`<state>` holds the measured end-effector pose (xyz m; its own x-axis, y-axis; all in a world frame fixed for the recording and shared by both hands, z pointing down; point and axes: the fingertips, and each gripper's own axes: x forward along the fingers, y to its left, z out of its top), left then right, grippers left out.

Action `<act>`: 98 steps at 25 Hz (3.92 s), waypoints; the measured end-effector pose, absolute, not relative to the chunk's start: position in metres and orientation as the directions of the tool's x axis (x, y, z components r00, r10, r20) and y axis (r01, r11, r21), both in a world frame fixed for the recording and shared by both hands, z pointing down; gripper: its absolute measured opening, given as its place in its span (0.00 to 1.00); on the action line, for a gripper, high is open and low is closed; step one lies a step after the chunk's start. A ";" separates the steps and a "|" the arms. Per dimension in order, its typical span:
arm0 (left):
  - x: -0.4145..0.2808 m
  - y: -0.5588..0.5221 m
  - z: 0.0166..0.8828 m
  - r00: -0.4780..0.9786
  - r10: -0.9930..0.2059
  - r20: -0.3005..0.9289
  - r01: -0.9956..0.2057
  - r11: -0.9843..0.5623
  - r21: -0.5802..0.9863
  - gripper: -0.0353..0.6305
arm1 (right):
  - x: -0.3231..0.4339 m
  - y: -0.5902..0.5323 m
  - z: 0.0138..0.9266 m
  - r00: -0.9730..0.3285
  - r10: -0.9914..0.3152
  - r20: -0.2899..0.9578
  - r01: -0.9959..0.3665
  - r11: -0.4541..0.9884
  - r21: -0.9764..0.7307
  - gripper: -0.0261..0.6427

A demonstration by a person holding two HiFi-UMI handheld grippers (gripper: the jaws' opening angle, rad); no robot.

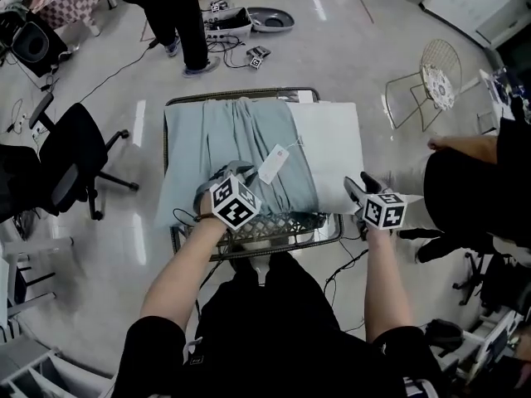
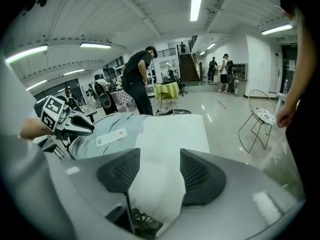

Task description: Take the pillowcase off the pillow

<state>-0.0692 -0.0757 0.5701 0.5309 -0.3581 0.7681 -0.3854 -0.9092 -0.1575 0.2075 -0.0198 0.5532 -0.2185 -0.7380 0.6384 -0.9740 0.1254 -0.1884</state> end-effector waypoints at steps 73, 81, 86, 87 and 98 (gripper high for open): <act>-0.172 -0.014 0.620 0.311 -0.589 0.745 -0.914 -0.401 0.065 0.07 | 0.257 0.023 0.565 -0.344 -0.787 0.512 -0.853 0.035 -0.521 0.22; -0.151 -0.007 0.583 0.448 -0.598 0.664 -0.848 -0.519 0.104 0.10 | 0.292 0.056 0.587 -0.173 -0.721 0.671 -0.942 -0.078 -0.327 0.30; -0.161 -0.052 0.546 0.511 -0.616 0.599 -0.804 -0.589 0.080 0.10 | 0.314 0.036 0.540 -0.018 -0.812 0.583 -0.928 -0.204 -0.312 0.25; -0.162 -0.061 0.539 0.523 -0.618 0.587 -0.792 -0.606 0.067 0.10 | 0.304 0.028 0.531 -0.018 -0.825 0.564 -0.932 -0.190 -0.308 0.26; -0.114 -0.150 0.509 0.599 -0.530 0.600 -0.684 -0.729 0.038 0.24 | 0.178 -0.077 0.508 -0.208 -0.820 0.533 -0.961 0.071 -0.266 0.39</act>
<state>-0.1144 -0.1499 0.5094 0.5987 -0.5304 0.6002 -0.6835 -0.7289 0.0377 0.1776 -0.0767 0.5082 -0.2084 -0.8203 0.5326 -0.9612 0.0713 -0.2664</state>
